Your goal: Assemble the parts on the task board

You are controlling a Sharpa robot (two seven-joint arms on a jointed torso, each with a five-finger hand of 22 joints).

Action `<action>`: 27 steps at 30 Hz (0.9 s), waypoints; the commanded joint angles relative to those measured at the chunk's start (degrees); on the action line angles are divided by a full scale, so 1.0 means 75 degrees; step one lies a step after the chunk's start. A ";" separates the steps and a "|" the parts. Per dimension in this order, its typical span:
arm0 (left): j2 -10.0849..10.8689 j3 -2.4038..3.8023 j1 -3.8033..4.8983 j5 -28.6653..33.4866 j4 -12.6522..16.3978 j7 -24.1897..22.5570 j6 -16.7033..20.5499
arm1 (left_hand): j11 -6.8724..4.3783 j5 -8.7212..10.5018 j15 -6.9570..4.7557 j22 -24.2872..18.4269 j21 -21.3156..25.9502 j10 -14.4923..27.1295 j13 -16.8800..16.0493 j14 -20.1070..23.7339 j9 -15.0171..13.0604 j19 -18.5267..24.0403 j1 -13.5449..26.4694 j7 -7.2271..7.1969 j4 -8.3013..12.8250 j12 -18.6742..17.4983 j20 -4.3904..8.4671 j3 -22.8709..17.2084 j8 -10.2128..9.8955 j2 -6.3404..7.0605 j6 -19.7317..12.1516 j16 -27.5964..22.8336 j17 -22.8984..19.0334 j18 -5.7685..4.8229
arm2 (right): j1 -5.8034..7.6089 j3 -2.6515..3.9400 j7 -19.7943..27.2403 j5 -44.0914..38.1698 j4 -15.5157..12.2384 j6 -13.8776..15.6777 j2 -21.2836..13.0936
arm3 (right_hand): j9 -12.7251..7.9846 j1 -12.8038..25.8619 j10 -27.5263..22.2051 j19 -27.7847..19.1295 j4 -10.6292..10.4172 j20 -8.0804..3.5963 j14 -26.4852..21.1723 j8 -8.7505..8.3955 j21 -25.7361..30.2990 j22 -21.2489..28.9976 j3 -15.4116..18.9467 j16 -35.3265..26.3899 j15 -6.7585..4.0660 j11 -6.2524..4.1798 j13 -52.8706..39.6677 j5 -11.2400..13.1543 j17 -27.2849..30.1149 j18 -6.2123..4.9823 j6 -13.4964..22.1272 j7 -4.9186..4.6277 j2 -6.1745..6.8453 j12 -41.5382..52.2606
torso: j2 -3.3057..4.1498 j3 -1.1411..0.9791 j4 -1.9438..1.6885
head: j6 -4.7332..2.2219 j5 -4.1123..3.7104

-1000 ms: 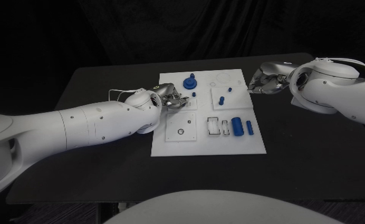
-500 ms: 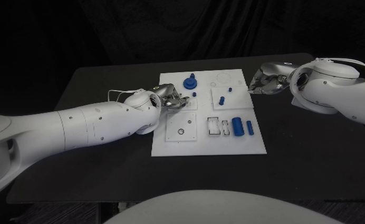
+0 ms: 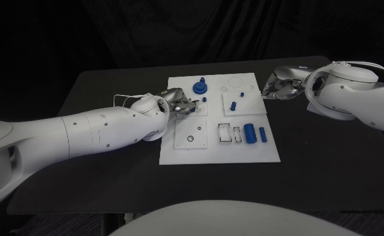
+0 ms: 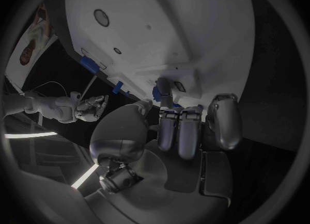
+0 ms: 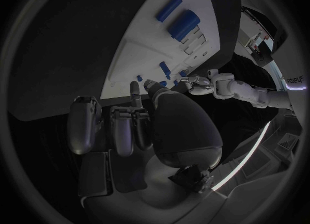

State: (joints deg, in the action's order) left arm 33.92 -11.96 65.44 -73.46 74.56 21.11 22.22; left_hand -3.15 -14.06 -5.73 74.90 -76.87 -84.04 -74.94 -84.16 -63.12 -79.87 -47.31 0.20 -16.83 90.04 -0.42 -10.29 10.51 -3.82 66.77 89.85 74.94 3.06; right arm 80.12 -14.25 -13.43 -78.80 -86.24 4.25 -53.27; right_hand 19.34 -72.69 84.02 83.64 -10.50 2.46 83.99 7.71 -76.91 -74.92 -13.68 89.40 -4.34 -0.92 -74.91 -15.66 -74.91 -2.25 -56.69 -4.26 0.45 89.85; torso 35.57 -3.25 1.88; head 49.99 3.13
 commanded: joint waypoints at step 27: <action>-0.0066 -0.0031 -0.0061 0.0034 -0.0192 -0.0152 0.0032 | 0.0017 -0.0005 0.0008 0.0293 0.0177 -0.0795 -0.2008 -0.0779 0.0034 0.0148 0.0229 0.0080 0.0001 -0.0005 -0.0051 0.0362 -0.0200 -0.0243 -0.0148 0.0020 0.2008 0.0178 | -0.0023 0.0005 -0.0153 -0.0014 0.0004 -0.0104 0.0000 | 0.0015 -0.0119 0.0797 -0.0052 0.0074 0.0001 0.0750 0.0000 0.0040 -0.1417 -0.0022 -0.0062 0.0042 0.0027 -0.2012 -0.0007 -0.1877 -0.0131 -0.0066 -0.0016 -0.0015 0.0020 | 0.0000 0.0002 0.0001 | 0.0002 -0.0021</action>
State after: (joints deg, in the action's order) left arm 33.49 -11.94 65.43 -73.44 73.37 20.02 22.94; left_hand -3.16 -14.06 -5.72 74.90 -75.85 -84.04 -74.94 -84.15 -63.16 -79.04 -45.58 0.94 -16.84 90.04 -0.83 -7.92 9.10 -4.95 66.04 89.85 74.93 3.98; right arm 80.07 -14.25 -13.52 -78.79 -86.20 3.87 -53.24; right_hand 19.37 -72.91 84.03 83.64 -10.33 2.46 84.00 7.71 -76.91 -74.91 -13.84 89.18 -4.34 -0.91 -74.91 -15.66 -74.90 -2.25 -56.89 -4.46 0.22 89.85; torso 35.61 -3.25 1.88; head 49.99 3.00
